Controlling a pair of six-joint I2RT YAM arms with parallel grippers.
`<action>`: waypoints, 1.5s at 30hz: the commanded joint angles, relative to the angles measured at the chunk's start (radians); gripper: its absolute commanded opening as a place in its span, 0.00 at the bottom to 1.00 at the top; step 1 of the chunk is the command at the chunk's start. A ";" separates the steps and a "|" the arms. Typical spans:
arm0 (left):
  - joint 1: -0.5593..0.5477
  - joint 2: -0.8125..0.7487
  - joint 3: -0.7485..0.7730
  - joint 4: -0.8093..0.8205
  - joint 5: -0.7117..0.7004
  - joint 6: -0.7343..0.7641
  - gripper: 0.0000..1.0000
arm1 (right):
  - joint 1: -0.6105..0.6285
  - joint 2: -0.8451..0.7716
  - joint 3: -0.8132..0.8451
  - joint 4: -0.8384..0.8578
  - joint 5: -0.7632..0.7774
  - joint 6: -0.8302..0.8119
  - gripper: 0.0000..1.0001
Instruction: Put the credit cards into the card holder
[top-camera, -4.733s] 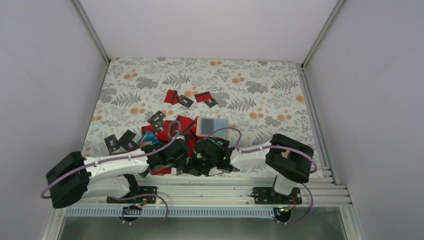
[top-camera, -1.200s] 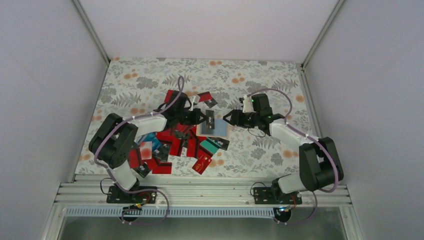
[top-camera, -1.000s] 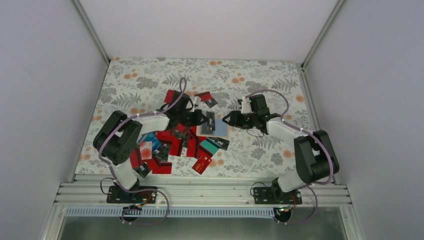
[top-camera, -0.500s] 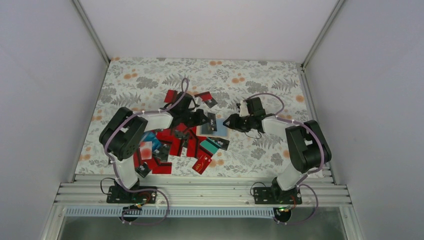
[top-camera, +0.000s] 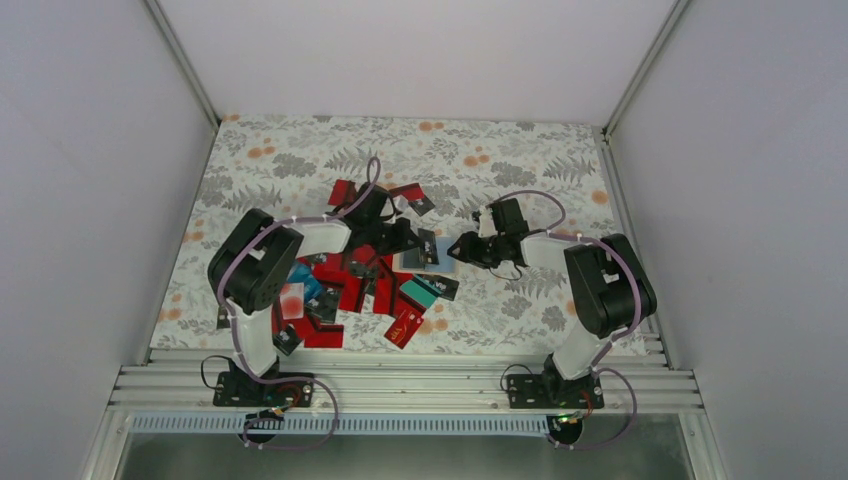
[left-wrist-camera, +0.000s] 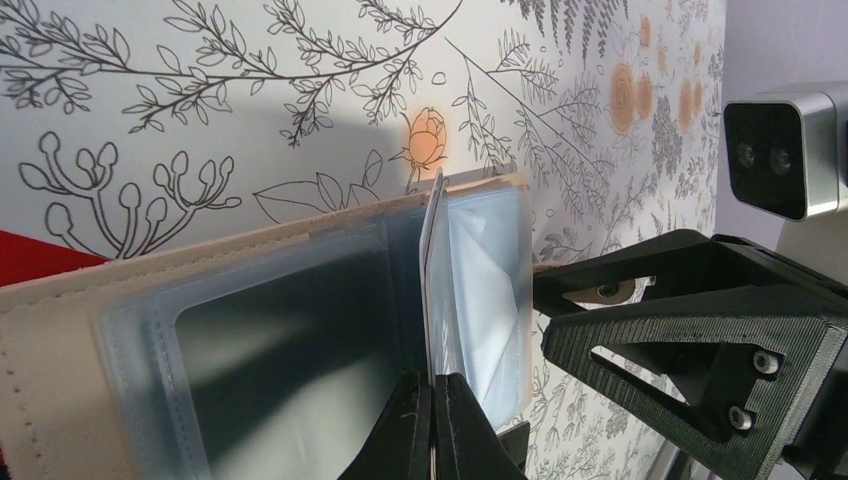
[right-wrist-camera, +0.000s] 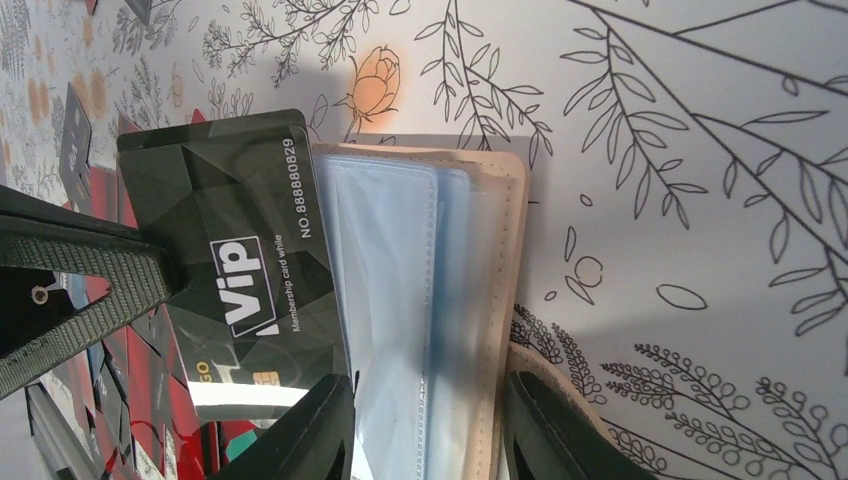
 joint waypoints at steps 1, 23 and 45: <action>-0.004 0.026 0.028 -0.069 0.024 -0.004 0.02 | 0.003 0.027 -0.019 0.009 0.040 -0.005 0.40; -0.002 0.074 0.057 -0.135 0.134 -0.008 0.02 | 0.004 0.030 -0.018 0.014 0.026 -0.012 0.40; 0.008 0.120 0.110 -0.154 0.146 -0.012 0.02 | 0.003 0.028 -0.018 0.010 0.022 -0.024 0.39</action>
